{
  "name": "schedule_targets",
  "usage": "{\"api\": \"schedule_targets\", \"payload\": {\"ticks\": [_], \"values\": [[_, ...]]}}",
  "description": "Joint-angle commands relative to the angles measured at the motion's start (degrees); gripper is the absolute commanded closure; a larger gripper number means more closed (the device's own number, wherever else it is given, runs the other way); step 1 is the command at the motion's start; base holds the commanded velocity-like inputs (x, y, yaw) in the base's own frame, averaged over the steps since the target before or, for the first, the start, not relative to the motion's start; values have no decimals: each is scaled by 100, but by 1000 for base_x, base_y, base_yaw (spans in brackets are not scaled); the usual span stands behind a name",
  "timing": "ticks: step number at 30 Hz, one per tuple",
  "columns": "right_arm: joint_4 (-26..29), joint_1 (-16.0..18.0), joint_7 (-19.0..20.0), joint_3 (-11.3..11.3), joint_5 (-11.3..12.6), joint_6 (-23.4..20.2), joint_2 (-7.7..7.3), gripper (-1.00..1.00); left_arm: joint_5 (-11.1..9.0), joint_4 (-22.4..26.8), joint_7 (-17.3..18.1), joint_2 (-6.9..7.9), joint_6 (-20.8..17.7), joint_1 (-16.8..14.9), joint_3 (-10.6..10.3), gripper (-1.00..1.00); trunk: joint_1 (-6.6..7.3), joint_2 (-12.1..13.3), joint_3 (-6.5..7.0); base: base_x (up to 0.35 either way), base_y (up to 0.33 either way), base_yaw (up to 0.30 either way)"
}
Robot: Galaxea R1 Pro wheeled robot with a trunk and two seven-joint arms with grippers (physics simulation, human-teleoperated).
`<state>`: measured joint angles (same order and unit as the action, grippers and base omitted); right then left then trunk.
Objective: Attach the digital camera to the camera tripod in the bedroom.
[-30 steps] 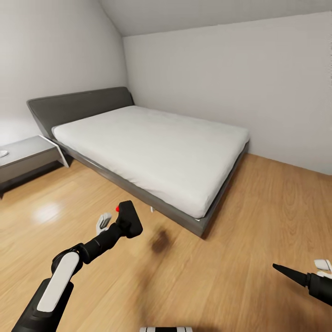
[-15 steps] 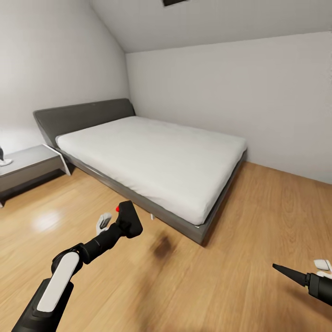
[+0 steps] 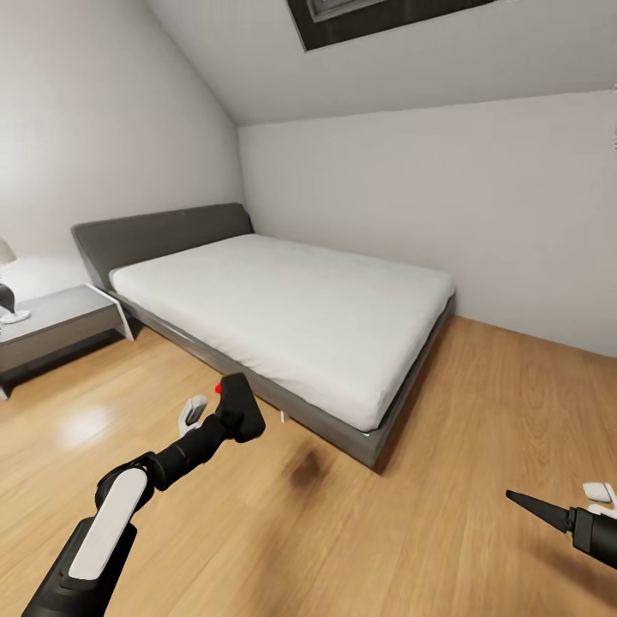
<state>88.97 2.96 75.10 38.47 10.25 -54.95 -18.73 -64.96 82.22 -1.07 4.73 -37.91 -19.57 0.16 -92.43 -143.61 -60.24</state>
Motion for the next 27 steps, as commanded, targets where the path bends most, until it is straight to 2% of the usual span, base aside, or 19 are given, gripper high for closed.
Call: {"api": "schedule_targets", "payload": {"ticks": [1,27], "values": [[1,3,9,3,12,-33,0,-100,-21,1,-2,1,-23,-3,2,100,4,0,18,0,0,0],[14,3,14,-26,19,152,0,-100,-8,-285,-15,-7,-7,-3,-2,100,71,34,594,0,0,0]]}}
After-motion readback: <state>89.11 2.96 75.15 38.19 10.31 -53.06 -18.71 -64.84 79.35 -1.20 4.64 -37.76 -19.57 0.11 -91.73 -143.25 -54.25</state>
